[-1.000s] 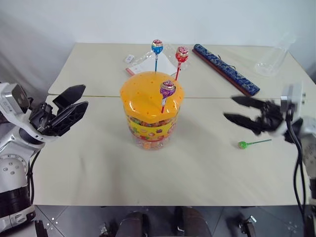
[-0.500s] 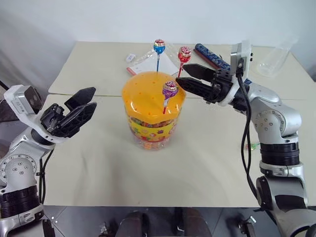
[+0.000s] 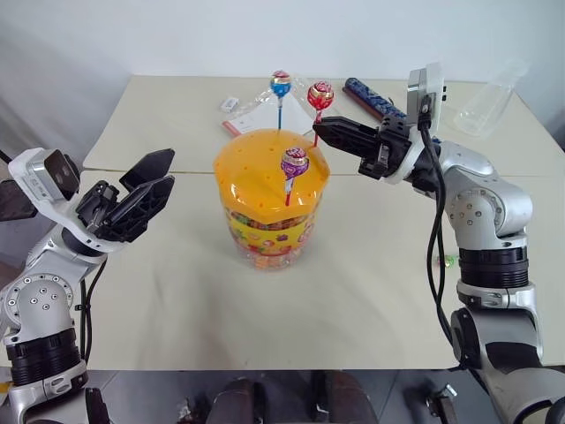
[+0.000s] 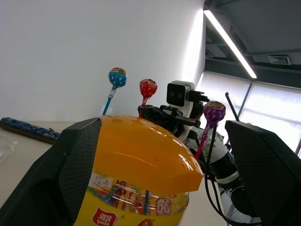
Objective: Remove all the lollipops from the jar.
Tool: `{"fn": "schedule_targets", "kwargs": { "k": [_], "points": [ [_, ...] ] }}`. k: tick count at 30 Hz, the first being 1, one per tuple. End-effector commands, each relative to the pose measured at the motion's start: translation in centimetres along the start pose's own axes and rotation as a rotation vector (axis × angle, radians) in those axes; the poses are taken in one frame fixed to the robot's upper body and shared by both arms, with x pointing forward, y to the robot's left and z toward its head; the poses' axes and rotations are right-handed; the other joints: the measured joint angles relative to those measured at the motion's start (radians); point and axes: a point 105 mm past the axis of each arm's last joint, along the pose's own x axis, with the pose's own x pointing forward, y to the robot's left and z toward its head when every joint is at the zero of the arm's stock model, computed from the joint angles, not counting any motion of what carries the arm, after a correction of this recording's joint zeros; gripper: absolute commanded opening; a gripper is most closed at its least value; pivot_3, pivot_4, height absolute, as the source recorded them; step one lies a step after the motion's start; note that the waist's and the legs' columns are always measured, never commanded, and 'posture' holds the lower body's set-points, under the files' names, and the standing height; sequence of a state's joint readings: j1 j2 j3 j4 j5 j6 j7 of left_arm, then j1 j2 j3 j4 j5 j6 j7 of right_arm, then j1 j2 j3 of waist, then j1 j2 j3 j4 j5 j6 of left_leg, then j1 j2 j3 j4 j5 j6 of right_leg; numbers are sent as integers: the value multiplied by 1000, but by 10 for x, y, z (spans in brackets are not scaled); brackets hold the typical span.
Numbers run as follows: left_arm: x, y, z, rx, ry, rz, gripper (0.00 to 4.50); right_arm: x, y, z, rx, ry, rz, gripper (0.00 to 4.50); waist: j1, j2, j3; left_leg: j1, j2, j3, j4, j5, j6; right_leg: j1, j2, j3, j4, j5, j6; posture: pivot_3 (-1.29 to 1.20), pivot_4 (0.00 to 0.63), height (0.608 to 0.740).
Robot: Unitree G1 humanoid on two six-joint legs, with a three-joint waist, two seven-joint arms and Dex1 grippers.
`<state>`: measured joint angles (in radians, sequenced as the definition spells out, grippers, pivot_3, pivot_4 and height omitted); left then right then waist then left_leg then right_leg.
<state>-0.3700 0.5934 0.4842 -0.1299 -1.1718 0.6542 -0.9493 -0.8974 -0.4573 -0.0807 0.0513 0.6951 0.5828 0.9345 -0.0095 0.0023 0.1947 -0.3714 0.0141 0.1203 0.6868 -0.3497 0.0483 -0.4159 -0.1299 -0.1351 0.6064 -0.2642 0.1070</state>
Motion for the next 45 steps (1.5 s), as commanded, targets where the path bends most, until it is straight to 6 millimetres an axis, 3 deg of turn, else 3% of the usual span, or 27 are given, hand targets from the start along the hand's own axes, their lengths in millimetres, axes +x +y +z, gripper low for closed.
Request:
{"fn": "schedule_targets", "kwargs": {
  "k": [1, 4, 6, 11, 13, 15, 18, 21, 23, 26, 29, 30, 33, 39, 42, 45],
  "points": [
    [7, -7, 8, 40, -28, -48, 4500, -5, 0, 36, -57, -182, 12, 30, -1, 0, 0, 0, 0, 0, 0, 0, 0, 0, 0, 0, 0, 0, 0, 0, 150, 740],
    [12, -15, 7, 42, -5, -117, 4500, -35, -6, 71, -84, -303, -37, 30, 5, 0, 0, 0, 0, 0, 0, 0, 0, 0, 0, 0, 0, 0, 0, 0, 150, 740],
    [13, -20, 5, 41, 20, -151, 4500, -50, -8, 78, -108, -275, -68, 30, 11, 0, 0, -1, -1, -1, 0, 0, 0, 0, -1, 0, 0, 0, 0, 0, 150, 740],
    [15, -41, -6, 35, 164, -256, 4500, -133, -21, 31, -266, 350, -227, 30, 21, 0, 0, -1, -2, -2, 0, -3, 3, 1, -1, 1, -2, 0, 0, 0, 150, 740],
    [9, -43, -16, 59, 272, -263, 4500, -182, -21, 4, -303, 643, -265, 30, 19, 0, 0, -1, -2, 1, -1, -3, 3, 1, -1, 1, -5, 0, 1, 0, 150, 740],
    [2, -42, -26, 91, 365, -265, 4500, -217, -16, -12, -318, 819, -258, 30, 16, 0, 0, 0, -1, 3, -2, -3, 3, 1, 0, 0, -8, 0, 2, 0, 150, 740],
    [-5, -31, -29, 190, 378, -250, 4500, -265, -5, -49, -254, 948, -240, 30, 6, 0, 0, 2, 0, 8, -2, -1, 2, 3, 1, 3, -11, 0, 2, 0, 150, 740],
    [-8, -27, -31, 210, 387, -253, 4500, -293, 1, -71, -223, 1048, -225, 30, -2, 1, 0, 5, 1, 12, -2, 1, 2, 4, 2, 6, -13, 0, 1, 0, 150, 740],
    [-8, -25, -31, 207, 383, -246, 4500, -302, 0, -77, -206, 1084, -252, 30, -7, 1, 0, 6, 1, 13, -2, 1, 2, 4, 1, 8, -11, 0, 1, 0, 150, 740],
    [-8, -24, -27, 222, 358, -242, 4500, -296, 1, -79, -195, 1033, -234, 671, -10, 1, 1, 6, 1, 12, -2, 1, 1, 2, -1, 8, -8, 0, 1, 0, 150, 740],
    [-9, -22, -25, 219, 339, -223, 4500, -282, 0, -75, -208, 936, -223, 1592, -12, 1, 1, 5, 1, 8, -2, 0, 1, 2, -1, 7, -6, 0, 1, 0, 150, 740],
    [-9, -21, -23, 215, 323, -213, 4500, -271, 1, -69, -216, 862, -203, 1925, -12, 1, 1, 4, 1, 7, -2, 0, 1, 2, -1, 6, -6, 0, 1, 0, 150, 740],
    [-7, -20, -12, 218, 232, -172, 4500, -205, 9, -41, -209, 527, -137, 2835, -15, 2, 1, 3, 1, 5, -1, 0, 1, 2, -1, 6, -6, 0, 1, 0, 150, 740],
    [-13, -18, 20, 158, 15, -54, 4500, -92, 51, 2, -191, 112, 90, 2835, -14, 2, 1, 2, 3, -1, 1, 0, -1, 2, -5, 7, -3, 0, 1, 0, 150, 740],
    [-22, -13, 21, 133, 4, -4, 4500, -59, 70, 5, -201, 70, 208, 2835, -2, 1, 1, 2, 2, -3, 1, -1, -1, 3, -5, 6, -3, 0, 1, 0, 150, 740],
    [-29, -13, 10, 94, 66, -1, 4500, -40, 81, -1, -210, 80, 295, 2835, 12, 1, 1, 1, 1, -3, 1, -2, 0, 2, -3, 4, -2, 0, 1, 0, 150, 740]
  ]
}}
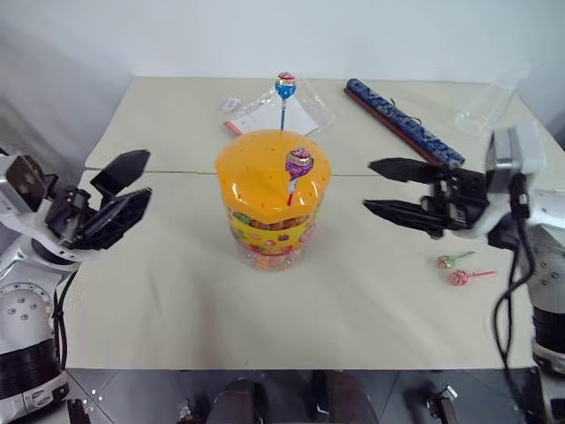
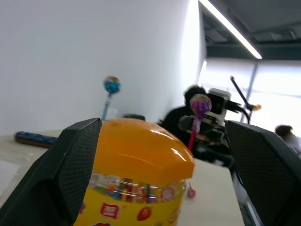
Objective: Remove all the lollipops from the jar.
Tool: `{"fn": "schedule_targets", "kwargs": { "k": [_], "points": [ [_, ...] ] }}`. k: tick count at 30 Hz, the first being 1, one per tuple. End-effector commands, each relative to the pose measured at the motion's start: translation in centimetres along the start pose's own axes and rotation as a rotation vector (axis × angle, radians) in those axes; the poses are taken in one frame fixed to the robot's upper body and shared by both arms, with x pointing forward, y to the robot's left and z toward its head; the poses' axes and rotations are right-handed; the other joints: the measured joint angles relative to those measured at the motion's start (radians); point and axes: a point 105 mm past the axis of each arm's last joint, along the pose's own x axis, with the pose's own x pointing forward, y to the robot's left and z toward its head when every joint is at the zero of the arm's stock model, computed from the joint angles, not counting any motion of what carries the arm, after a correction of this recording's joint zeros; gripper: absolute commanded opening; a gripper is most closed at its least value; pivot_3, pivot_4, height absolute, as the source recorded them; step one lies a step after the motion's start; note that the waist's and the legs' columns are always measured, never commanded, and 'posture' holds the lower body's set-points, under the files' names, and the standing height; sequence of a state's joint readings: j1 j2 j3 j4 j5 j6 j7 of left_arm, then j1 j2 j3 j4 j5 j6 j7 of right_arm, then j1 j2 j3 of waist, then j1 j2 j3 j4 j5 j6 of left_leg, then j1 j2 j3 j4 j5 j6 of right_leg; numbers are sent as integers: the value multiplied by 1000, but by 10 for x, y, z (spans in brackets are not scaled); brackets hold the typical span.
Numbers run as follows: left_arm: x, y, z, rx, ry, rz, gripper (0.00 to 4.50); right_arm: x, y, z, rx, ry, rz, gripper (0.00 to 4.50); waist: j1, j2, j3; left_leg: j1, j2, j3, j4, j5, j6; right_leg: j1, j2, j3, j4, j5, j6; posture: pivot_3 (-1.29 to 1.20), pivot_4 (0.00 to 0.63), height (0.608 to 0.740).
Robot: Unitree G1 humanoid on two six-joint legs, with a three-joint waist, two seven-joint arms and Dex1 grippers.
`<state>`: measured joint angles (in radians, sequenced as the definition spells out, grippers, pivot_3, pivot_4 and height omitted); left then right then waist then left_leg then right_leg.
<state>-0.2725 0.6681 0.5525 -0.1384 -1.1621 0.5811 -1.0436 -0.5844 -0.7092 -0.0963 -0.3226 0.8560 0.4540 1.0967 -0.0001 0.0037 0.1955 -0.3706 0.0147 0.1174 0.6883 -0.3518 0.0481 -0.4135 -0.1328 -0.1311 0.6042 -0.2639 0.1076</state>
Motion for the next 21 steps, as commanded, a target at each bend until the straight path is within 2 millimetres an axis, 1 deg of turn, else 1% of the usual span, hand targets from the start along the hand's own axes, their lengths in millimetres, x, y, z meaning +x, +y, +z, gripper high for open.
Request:
{"fn": "schedule_targets", "kwargs": {
  "k": [1, 3, 7, 11, 14, 15, 17, 21],
  "points": [
    [-6, -3, -4, -18, 41, -12, 4500, 18, 7, 1, -25, 9, 71, 2835, 3, 0, 0, 0, -1, 0, 0, 0, 1, 0, 0, 0, 0, 0, 0, 0, 150, 740],
    [-7, -3, -9, -26, 59, -18, 4500, 32, 6, -2, -26, 15, 93, 2835, 2, 0, 0, -2, -2, 0, 2, -1, 2, 0, -1, -2, 0, 0, 0, 0, 150, 740],
    [-1, -2, -16, -30, 42, -43, 4500, 58, 7, -1, 12, -23, 136, 2835, -2, 0, 0, -2, -1, 2, 4, -1, 2, 0, 1, -4, 1, 0, 0, 0, 150, 740],
    [4, -2, -18, -27, 22, -58, 4500, 68, 2, 0, 11, -35, 118, 2835, -3, 0, 0, -1, -1, 2, 4, -1, 2, 0, 1, -4, 3, 0, 0, 0, 150, 740],
    [6, -3, -17, -21, 9, -67, 4500, 68, 0, 1, 19, -52, 110, 2260, -4, -1, 0, -1, -1, 2, 4, -1, 2, -1, 1, -4, 3, 0, 0, 0, 150, 740],
    [7, -3, -16, -17, 2, -71, 4500, 67, 0, 2, 21, -66, 112, 1876, -4, -1, 0, -1, -1, 2, 4, -1, 2, -1, 2, -4, 3, 0, 0, 0, 150, 740],
    [7, -4, -15, -14, -4, -74, 4500, 65, 0, 3, 22, -83, 113, 1292, -4, -1, 0, -1, -1, 2, 4, -1, 2, -1, 1, -4, 3, 0, 0, 0, 150, 740],
    [15, -6, -13, -6, -16, -113, 4500, 56, -8, 18, 27, -182, 89, 18, -1, -1, 0, -1, -1, 2, 4, -1, 2, 0, 2, -4, 3, 0, 0, 0, 150, 740]
  ]
}}
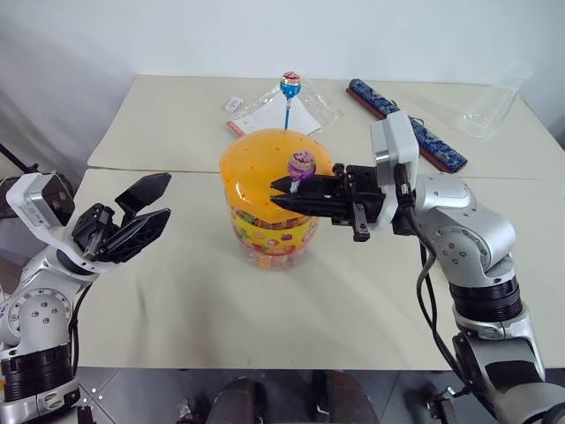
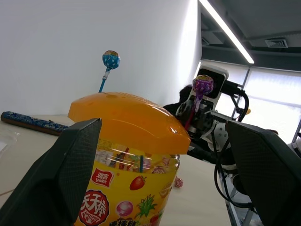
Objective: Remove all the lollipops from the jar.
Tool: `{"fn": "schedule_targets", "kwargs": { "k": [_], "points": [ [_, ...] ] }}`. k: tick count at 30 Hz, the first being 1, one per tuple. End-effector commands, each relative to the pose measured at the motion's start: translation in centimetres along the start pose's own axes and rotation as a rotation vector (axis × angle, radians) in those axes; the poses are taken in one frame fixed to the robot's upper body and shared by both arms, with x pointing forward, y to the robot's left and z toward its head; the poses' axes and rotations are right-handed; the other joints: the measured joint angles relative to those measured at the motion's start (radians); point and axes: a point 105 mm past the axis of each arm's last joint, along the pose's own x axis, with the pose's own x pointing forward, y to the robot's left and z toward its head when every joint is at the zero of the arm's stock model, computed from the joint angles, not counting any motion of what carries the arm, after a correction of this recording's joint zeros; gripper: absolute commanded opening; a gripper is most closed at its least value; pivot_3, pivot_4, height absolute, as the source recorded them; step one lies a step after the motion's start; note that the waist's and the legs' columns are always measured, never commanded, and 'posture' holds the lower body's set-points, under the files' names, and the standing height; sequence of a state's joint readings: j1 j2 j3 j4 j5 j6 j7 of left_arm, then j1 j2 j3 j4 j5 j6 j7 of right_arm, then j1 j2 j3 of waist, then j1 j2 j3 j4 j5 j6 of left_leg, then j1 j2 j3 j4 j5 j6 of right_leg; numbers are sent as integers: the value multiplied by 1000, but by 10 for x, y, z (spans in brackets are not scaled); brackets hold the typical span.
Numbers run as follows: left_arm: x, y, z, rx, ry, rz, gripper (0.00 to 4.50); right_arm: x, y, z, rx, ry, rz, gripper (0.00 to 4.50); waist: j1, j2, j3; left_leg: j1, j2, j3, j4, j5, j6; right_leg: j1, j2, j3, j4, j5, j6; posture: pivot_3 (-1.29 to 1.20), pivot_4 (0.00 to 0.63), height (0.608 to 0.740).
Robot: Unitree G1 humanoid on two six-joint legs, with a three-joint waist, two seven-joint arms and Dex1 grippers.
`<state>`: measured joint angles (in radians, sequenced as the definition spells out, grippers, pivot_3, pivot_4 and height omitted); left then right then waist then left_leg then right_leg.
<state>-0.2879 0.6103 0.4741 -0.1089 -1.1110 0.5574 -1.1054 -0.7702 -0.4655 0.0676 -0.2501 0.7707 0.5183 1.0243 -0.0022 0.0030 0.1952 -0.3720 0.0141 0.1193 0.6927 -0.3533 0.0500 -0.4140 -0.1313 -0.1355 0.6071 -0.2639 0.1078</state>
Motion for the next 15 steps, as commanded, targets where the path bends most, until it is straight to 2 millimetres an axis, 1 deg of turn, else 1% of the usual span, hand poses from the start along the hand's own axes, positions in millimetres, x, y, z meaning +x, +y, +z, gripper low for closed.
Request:
{"fn": "schedule_targets", "kwargs": {
  "k": [1, 3, 5, 7, 8, 9, 10, 11, 13, 15],
  "points": [
    [11, -7, 10, 55, -16, -62, 4500, -9, -2, 26, -48, -103, -4, 18, 1, 0, 0, 0, 0, 0, 0, 0, 0, 0, 0, 0, 0, 0, 0, 0, 150, 740],
    [14, -8, 10, 58, -12, -81, 4500, -15, -8, 36, -31, -126, -37, 18, 0, 0, 0, 0, 0, 0, 0, 0, 0, 0, 0, 0, 0, 0, 0, 0, 150, 740],
    [19, -10, 3, 82, 49, -107, 4500, -27, -15, 57, 6, -176, -103, 18, 0, 0, 0, 0, 0, 0, 0, 0, 0, 0, 0, 0, 0, 0, 0, 0, 150, 740],
    [24, -14, -1, 89, 84, -143, 4500, -46, -18, 73, 11, -185, -156, 18, 1, 0, 0, 0, 0, 0, 0, 0, 0, 0, 0, 0, 0, 0, 0, 0, 150, 740],
    [25, -16, -1, 90, 88, -152, 4500, -52, -19, 76, 12, -179, -174, 18, 1, 0, 0, 0, 0, 0, 0, 0, 0, 0, 0, 0, 0, 0, 0, 0, 150, 740],
    [27, -18, -3, 98, 105, -169, 4500, -63, -21, 77, 11, -148, -211, 18, 1, 0, 0, -1, 0, 0, 0, 0, 1, 0, 0, 0, 0, 0, 0, 0, 150, 740],
    [28, -21, -6, 109, 139, -196, 4500, -83, -29, 69, -18, -41, -292, 18, 1, 0, 0, -1, 0, -1, 0, -1, 1, 0, 0, 0, 0, 0, 0, 0, 150, 740],
    [31, -24, -9, 139, 174, -220, 4500, -112, -38, 52, -99, 162, -375, 18, 3, 0, 0, -1, 0, 0, 0, -1, 1, 0, 0, 0, -1, 0, 0, 0, 150, 740],
    [35, -27, -10, 179, 195, -240, 4500, -157, -41, 30, -185, 483, -430, 18, 10, 0, 0, -1, -1, 0, -1, -2, 2, 0, 0, 0, -4, 0, 0, 0, 150, 740],
    [37, -28, -9, 192, 209, -256, 4500, -211, -40, 11, -174, 738, -488, 18, 10, 0, 0, -1, -2, 4, -1, -2, 3, 1, 0, 2, -7, 0, 0, 0, 150, 740]
  ]
}}
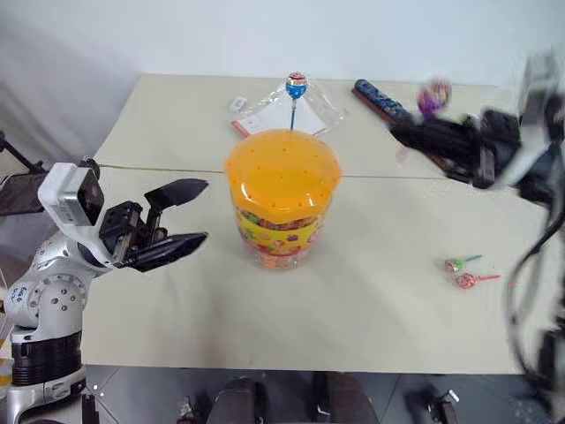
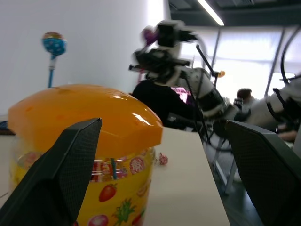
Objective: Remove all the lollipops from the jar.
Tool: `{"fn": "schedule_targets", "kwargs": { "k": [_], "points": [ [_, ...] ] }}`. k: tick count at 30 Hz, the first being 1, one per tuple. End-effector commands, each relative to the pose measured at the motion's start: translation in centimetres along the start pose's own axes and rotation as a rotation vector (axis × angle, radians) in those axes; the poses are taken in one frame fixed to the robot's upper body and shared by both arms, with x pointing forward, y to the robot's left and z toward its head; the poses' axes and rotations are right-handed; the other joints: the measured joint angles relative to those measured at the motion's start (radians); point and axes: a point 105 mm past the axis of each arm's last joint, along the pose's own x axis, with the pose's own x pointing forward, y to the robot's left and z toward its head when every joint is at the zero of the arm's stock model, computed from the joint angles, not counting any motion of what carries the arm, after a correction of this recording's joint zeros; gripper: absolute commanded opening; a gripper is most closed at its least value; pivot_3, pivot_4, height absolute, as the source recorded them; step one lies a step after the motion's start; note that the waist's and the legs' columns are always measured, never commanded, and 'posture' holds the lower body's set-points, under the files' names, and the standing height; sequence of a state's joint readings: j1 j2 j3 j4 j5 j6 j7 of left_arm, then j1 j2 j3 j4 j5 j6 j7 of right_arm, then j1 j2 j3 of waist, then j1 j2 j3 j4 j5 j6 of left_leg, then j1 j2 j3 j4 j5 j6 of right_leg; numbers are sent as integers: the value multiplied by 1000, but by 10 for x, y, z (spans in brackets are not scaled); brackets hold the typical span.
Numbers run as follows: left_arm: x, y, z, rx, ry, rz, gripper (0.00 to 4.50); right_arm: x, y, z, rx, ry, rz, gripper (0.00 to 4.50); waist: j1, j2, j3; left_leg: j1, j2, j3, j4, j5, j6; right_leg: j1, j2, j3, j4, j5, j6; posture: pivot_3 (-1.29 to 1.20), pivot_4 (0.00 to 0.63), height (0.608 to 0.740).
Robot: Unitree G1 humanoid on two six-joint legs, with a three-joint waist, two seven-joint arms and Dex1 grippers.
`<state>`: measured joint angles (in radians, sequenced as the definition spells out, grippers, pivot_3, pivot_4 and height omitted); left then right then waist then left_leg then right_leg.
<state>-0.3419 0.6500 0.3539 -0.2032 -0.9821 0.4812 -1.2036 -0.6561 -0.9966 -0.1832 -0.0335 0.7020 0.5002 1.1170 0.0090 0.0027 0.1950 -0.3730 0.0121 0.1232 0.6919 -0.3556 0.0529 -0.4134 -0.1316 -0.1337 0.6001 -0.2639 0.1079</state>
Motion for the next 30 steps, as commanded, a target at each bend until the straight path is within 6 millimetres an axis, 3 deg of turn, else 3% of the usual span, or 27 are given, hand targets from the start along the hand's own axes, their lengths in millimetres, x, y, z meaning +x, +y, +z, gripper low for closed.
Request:
{"fn": "schedule_targets", "kwargs": {
  "k": [1, 4, 10, 14, 19, 22, 24, 28, 30],
  "points": [
    [9, -8, 5, 72, 64, -69, 4500, -66, -24, -63, -126, 420, -57, 18, -3, 0, 0, 0, 0, 3, 0, 0, 0, 0, 0, 0, -3, 0, 0, 0, 150, 740],
    [6, -8, 3, 61, 80, -74, 4500, -103, -17, -115, -75, 598, -36, 18, -12, 0, 0, 0, 1, 5, 0, 1, 1, 0, 1, 0, -5, 1, 2, 0, 150, 740],
    [5, -7, 5, 60, 68, -57, 4500, -122, -11, -161, -7, 679, -73, 18, -40, 3, 1, 4, 4, 8, -1, 2, -1, 0, 2, 3, -2, 1, 2, 0, 150, 740],
    [1, -6, 8, 57, 51, -22, 4500, -119, -5, -169, 48, 636, -67, 1016, -36, 3, 1, 4, 4, 6, 0, 2, -1, 0, 1, 3, 0, 1, 2, 0, 150, 740],
    [-19, 6, 12, 62, -7, 129, 4500, -88, -12, -135, -13, 424, -52, 2770, -34, 3, 1, 3, 4, 5, 2, 2, -1, 1, 0, 3, 1, 1, 2, 0, 150, 740],
    [-33, 11, 16, 43, -80, 231, 4500, -49, -15, -88, -33, 180, -40, 3719, -34, 4, 2, 3, 4, 3, 3, 2, -1, 1, 0, 3, 1, 1, 2, 0, 150, 740],
    [-41, 15, 19, 28, -134, 297, 4500, -19, -14, -50, -22, 1, -20, 3719, -39, 4, 2, 2, 5, 1, 5, 1, -2, 1, -1, 5, 3, 1, 2, 0, 150, 740],
    [-57, 20, 22, 12, -207, 398, 4500, 31, -10, 4, -13, -208, 24, 3719, -34, 4, 2, 2, 8, -2, 6, -1, -5, 0, -2, 5, 6, 0, 0, 0, 150, 740],
    [-56, 22, 20, 12, -220, 410, 4500, 72, -12, 28, 44, -273, 32, 3719, -34, 4, 2, 1, 8, -3, 6, -1, -6, 0, -1, 4, 7, 0, -1, 0, 150, 740]
  ]
}}
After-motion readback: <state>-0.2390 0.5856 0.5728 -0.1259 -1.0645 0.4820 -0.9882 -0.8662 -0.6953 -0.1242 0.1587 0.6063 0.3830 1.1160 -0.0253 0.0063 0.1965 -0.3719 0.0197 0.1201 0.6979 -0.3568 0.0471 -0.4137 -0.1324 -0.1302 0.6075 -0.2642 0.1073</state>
